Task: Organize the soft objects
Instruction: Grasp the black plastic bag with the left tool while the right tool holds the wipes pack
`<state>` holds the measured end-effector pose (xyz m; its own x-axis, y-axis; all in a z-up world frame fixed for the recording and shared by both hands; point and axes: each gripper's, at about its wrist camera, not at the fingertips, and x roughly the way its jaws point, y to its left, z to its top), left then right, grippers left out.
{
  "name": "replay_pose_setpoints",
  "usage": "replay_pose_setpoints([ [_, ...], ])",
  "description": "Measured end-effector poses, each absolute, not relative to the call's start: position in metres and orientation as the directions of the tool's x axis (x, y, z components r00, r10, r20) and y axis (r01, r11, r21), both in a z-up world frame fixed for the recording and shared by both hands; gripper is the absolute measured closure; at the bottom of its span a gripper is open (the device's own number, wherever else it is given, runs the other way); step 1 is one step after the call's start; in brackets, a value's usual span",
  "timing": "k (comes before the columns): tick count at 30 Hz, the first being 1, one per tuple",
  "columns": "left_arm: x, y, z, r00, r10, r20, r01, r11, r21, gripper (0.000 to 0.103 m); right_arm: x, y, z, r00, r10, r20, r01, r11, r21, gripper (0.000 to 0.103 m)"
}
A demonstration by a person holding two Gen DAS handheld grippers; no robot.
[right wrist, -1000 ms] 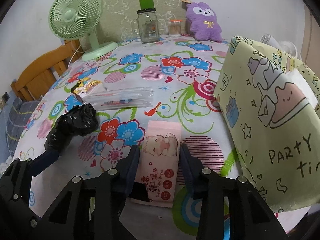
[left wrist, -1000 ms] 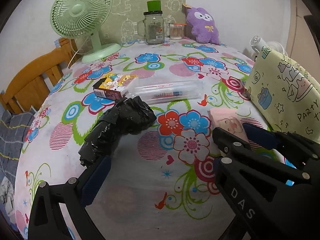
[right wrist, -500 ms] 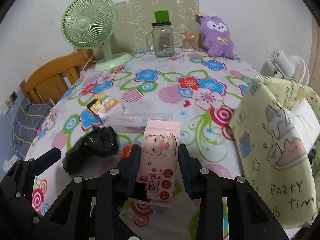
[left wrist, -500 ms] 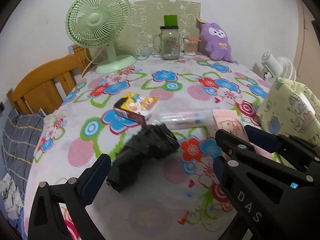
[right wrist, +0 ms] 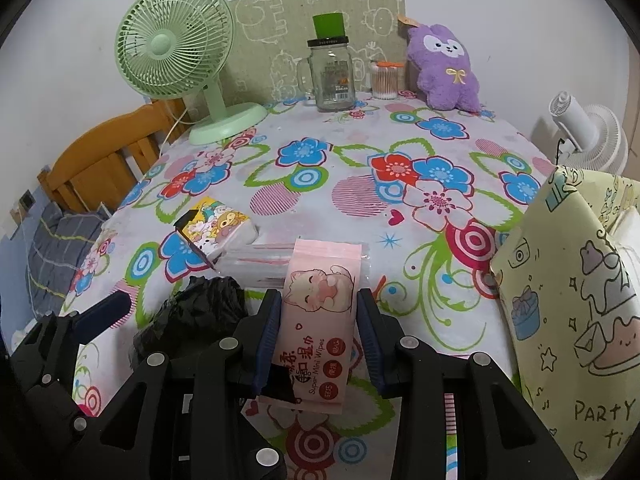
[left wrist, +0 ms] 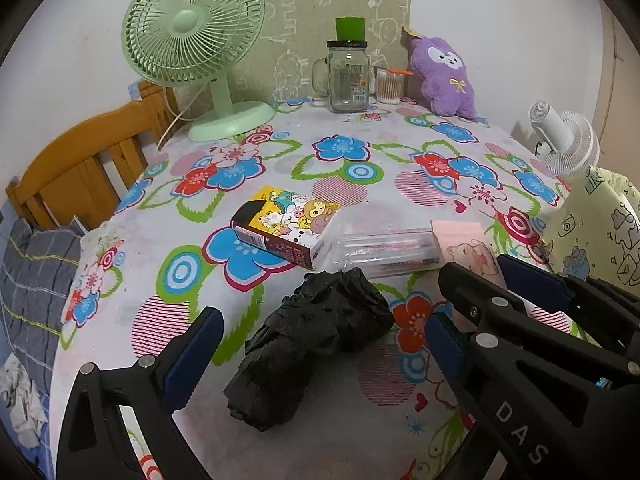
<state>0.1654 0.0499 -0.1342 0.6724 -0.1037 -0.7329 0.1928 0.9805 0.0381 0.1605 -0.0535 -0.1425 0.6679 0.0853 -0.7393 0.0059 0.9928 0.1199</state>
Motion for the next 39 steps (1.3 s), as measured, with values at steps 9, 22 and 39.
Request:
replay_pose_setpoints([
  [9,0.17,0.051,-0.142,0.641,-0.131,-0.756,0.209,0.978,0.008,0.032,0.166,-0.049,-0.15,0.646,0.085,-0.759,0.003,0.993,0.115,0.062],
  [22,0.159,0.048,-0.139,0.644,-0.17,-0.745,0.227,0.973,-0.026,0.048,0.16,-0.048,-0.148,0.649,0.084,-0.756,0.0,0.994,0.111,0.062],
  [39,0.137,0.047,-0.128,0.666,-0.176,-0.725,0.205,0.978,-0.05,0.052,0.143,-0.051,-0.138,0.664,0.096,-0.742,-0.022,0.994,0.108,0.062],
])
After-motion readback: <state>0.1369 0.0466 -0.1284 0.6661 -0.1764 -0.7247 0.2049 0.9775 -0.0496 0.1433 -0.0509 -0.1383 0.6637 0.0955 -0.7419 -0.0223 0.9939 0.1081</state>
